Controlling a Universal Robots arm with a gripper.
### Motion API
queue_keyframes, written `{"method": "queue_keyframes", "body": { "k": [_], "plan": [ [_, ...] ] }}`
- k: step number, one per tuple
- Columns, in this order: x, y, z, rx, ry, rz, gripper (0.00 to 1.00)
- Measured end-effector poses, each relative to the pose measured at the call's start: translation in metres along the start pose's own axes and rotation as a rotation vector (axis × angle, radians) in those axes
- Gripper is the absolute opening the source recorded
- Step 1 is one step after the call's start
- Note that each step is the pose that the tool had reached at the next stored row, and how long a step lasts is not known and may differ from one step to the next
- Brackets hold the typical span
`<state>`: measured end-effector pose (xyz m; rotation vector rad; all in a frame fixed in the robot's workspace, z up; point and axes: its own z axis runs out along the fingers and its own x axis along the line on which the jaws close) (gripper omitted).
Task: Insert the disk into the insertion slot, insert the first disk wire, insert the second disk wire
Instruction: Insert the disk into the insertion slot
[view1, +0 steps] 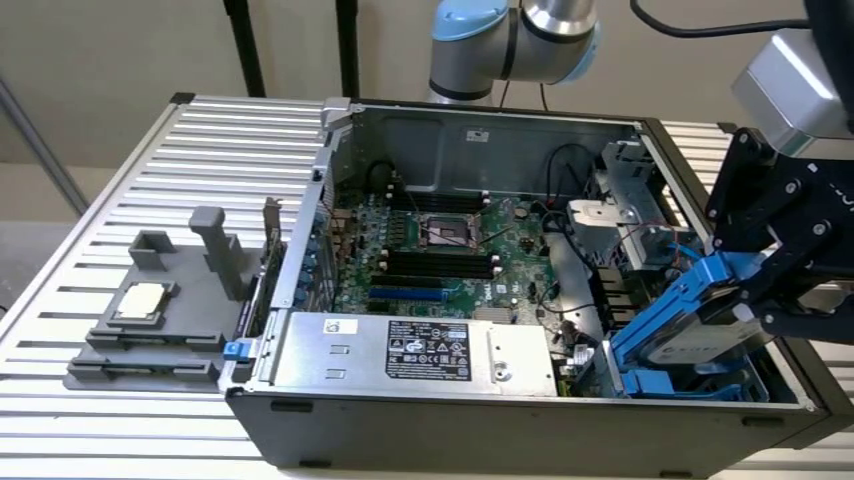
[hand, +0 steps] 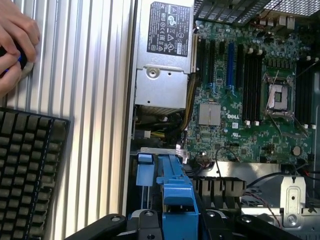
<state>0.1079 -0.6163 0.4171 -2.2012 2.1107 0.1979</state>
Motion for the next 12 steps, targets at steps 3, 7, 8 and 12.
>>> {"method": "queue_keyframes", "body": {
  "k": [3,7,8,12],
  "plan": [
    [0.0002,0.0000,0.0009,0.0003,-0.0002,-0.001,0.32],
    [0.0004,-0.0001,0.0023,0.0005,-0.0007,-0.002,0.40],
    [0.0004,-0.0001,0.0026,0.0006,-0.0010,-0.002,0.40],
    [0.0006,-0.0001,0.0037,0.0008,-0.0019,-0.003,0.40]
  ]
}}
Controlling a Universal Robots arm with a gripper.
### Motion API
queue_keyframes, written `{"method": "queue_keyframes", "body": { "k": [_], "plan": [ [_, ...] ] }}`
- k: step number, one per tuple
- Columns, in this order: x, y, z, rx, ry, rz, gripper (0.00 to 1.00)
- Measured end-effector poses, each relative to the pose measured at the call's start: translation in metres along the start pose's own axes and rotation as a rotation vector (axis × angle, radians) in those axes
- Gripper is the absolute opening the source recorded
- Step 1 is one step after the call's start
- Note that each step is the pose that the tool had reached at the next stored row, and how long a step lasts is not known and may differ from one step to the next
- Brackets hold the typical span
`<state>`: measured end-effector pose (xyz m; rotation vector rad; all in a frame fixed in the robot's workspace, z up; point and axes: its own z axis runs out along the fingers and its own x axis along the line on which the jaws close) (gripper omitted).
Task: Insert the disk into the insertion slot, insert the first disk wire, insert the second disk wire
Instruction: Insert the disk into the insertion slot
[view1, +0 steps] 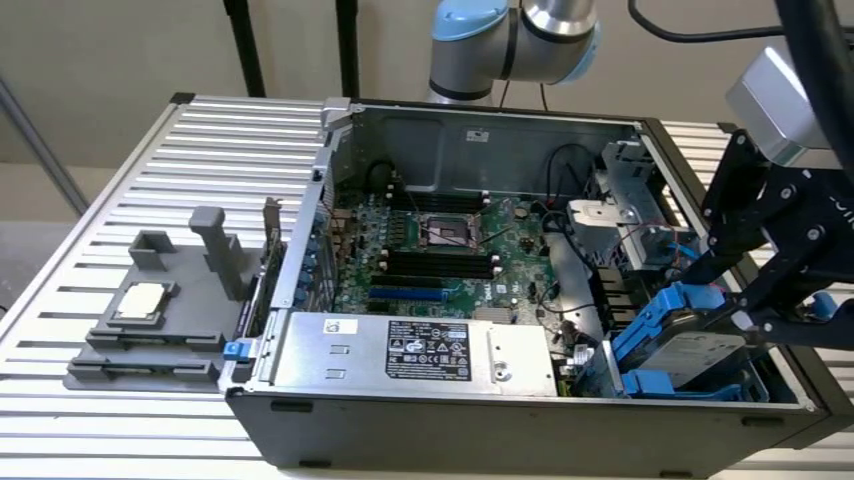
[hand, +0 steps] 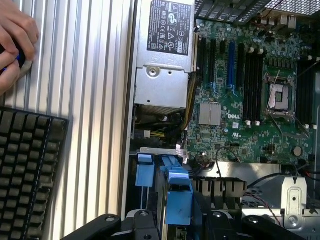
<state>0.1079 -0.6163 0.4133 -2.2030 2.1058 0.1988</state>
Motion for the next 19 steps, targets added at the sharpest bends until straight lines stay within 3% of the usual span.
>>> {"method": "queue_keyframes", "body": {
  "k": [4,14,16,19],
  "plan": [
    [0.000,-0.0001,0.0025,0.0008,-0.0003,-0.002,0.40],
    [0.003,-0.0006,0.0202,0.0134,-0.0020,-0.008,0.40],
    [0.003,-0.0006,0.0216,0.0149,-0.0015,-0.008,0.33],
    [0.003,-0.0006,0.0221,0.0155,-0.0022,-0.009,0.33]
  ]
}}
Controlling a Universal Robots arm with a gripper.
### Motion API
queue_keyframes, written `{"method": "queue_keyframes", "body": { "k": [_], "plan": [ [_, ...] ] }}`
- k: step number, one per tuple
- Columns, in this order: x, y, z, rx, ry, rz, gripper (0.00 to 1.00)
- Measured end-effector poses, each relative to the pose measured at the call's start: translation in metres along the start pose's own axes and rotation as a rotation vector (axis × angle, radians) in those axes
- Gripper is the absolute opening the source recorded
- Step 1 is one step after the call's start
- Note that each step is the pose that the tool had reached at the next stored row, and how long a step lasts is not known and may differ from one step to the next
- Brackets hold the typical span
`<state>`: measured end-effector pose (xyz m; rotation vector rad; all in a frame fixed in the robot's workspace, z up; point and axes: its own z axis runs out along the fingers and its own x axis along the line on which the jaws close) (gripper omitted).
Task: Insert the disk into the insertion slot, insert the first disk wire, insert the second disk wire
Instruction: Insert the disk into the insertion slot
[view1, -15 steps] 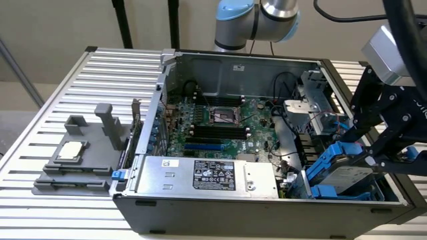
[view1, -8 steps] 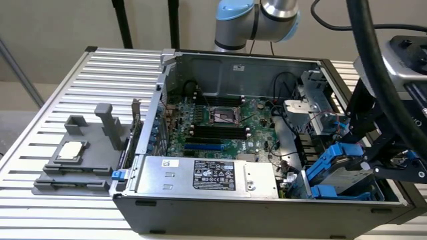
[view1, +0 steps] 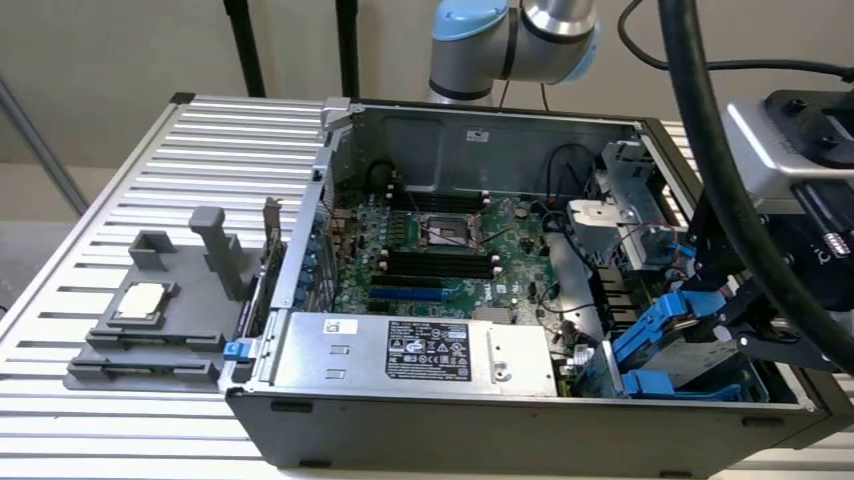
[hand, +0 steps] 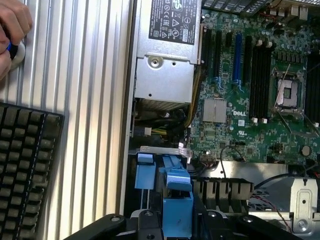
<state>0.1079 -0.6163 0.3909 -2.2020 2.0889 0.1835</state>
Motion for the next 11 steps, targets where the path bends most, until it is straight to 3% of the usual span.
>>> {"method": "queue_keyframes", "body": {
  "k": [6,11],
  "plan": [
    [0.000,0.0001,-0.0027,-0.0002,-0.0021,-0.003,0.33],
    [-0.002,0.0008,-0.0103,-0.0011,-0.0002,-0.008,0.33]
  ]
}}
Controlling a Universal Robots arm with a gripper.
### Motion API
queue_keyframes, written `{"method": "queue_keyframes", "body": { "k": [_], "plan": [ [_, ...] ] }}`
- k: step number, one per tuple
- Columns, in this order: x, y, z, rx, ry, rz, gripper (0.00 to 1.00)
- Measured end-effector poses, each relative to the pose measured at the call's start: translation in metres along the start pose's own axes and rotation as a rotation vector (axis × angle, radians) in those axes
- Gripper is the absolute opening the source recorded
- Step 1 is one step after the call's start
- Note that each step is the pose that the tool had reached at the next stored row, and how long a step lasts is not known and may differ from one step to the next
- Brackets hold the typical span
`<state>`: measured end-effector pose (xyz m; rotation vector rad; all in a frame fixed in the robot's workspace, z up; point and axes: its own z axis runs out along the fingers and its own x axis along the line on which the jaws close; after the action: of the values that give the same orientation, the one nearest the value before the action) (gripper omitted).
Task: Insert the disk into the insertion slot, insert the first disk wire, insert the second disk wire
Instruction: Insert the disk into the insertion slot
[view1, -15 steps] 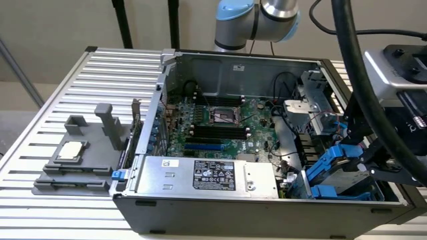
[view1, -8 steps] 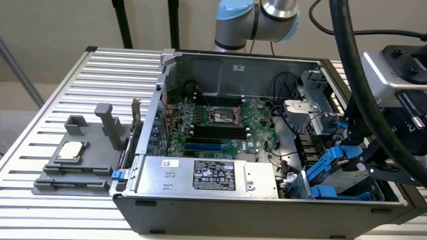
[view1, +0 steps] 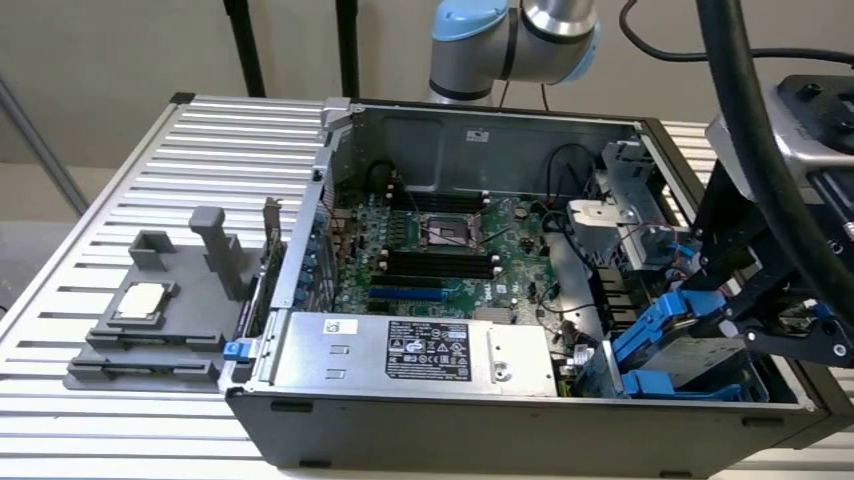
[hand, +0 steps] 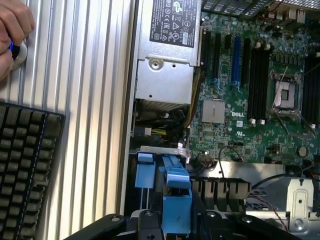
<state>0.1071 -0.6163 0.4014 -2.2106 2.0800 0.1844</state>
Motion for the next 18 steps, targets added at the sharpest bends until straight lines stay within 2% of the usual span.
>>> {"method": "queue_keyframes", "body": {
  "k": [3,5,7,12,15,17,18],
  "plan": [
    [0.000,0.0005,0.0004,0.0015,0.0000,-0.002,0.33],
    [0.000,0.0009,0.0021,0.0055,0.0016,-0.003,0.33],
    [0.001,0.0009,0.0063,0.0083,-0.0002,-0.004,0.33],
    [0.002,0.0009,0.0140,0.0091,-0.0007,-0.004,0.33],
    [0.003,0.0009,0.0157,0.0094,-0.0027,-0.004,0.35],
    [0.002,0.0010,0.0152,0.0092,-0.0017,-0.004,0.35],
    [0.002,0.0009,0.0150,0.0092,-0.0012,-0.004,0.41]
  ]
}}
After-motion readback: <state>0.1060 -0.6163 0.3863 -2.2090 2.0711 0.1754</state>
